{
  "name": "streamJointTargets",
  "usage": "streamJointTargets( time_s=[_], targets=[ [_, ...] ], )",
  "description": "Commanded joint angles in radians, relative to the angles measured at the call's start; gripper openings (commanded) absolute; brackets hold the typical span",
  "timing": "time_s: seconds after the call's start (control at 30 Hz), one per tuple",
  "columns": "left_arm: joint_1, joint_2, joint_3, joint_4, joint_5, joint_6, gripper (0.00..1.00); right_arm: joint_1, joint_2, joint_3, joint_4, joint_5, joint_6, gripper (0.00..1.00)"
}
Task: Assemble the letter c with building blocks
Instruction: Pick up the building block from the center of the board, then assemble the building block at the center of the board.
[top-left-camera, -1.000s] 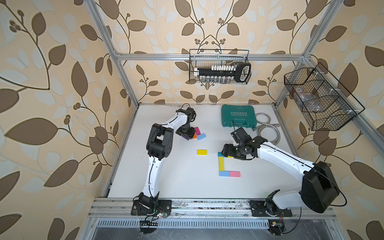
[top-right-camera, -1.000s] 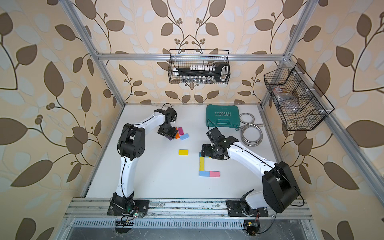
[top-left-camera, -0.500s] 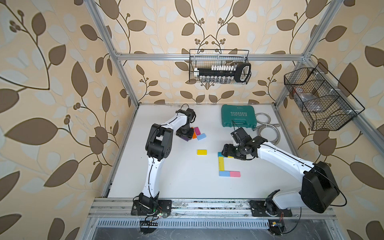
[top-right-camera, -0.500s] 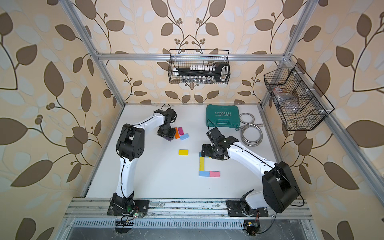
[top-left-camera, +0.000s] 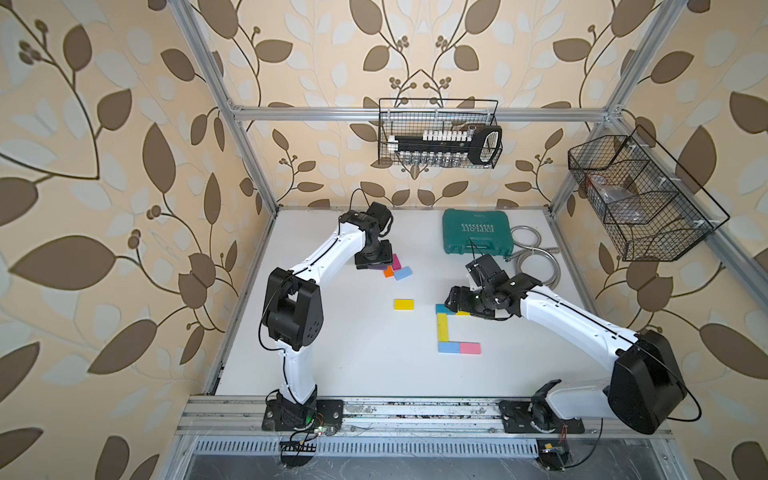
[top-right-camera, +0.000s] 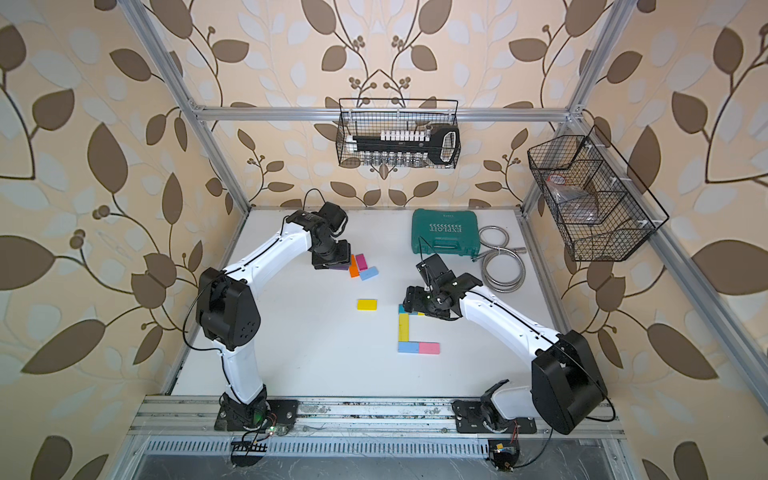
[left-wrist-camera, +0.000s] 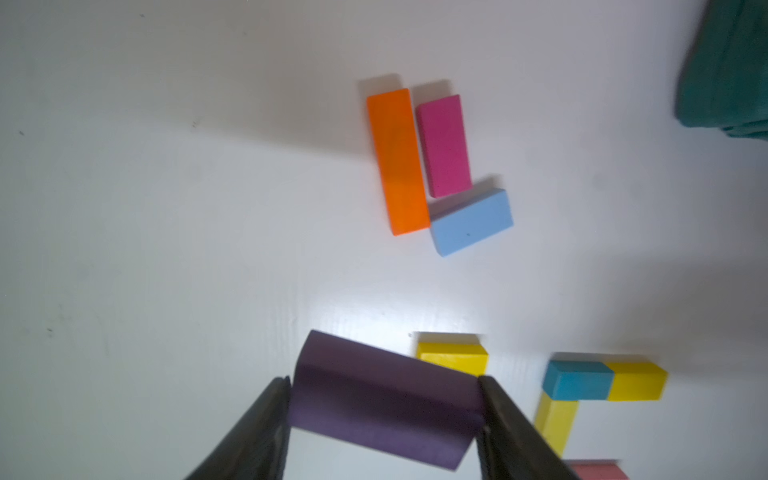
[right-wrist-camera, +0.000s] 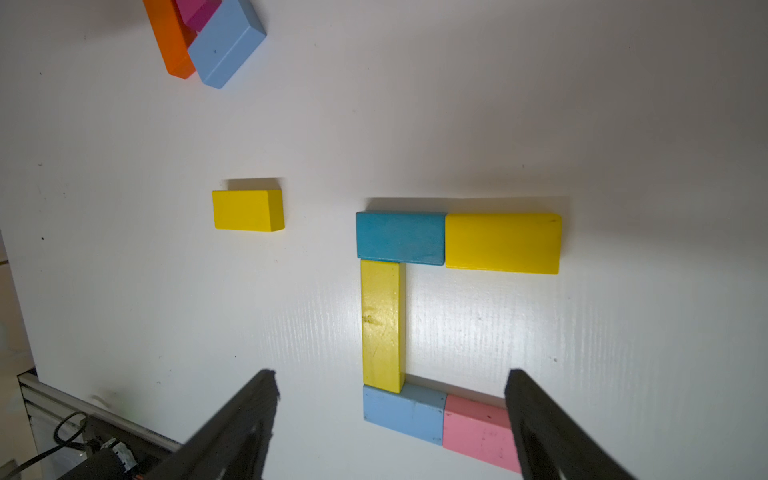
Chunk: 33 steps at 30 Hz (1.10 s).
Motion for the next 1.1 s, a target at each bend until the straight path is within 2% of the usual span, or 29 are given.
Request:
streamJointTargets(
  time_s=[0.0, 0.17, 0.3, 0.43, 0.57, 0.87, 1.07],
  targets=[
    [-0.118, -0.026, -0.018, 0.003, 0.019, -0.217, 0.53, -0.019, -0.042, -0.036, -0.013, -0.005, -0.011, 0.84],
    [-0.222, -0.003, -0.033, 0.057, -0.007, -0.346, 0.53, -0.052, -0.105, -0.094, -0.016, -0.014, -0.012, 0.85],
    [-0.228, 0.005, -0.048, 0.02, -0.1, -0.318, 0.53, -0.071, -0.149, -0.129, -0.027, -0.021, -0.02, 0.85],
    [-0.207, -0.019, -0.101, -0.019, -0.179, -0.252, 0.53, -0.077, -0.162, -0.148, -0.028, -0.031, -0.034, 0.85],
    [-0.159, -0.06, -0.192, 0.004, -0.195, -0.204, 0.53, -0.077, -0.149, -0.152, -0.014, -0.055, -0.045, 0.85],
    [-0.089, -0.079, -0.314, 0.085, -0.163, -0.136, 0.53, -0.074, -0.117, -0.104, -0.005, -0.103, -0.045, 0.85],
    [-0.072, -0.081, -0.387, 0.17, -0.123, -0.108, 0.53, -0.016, -0.095, -0.05, -0.009, -0.086, -0.016, 0.85]
  ],
)
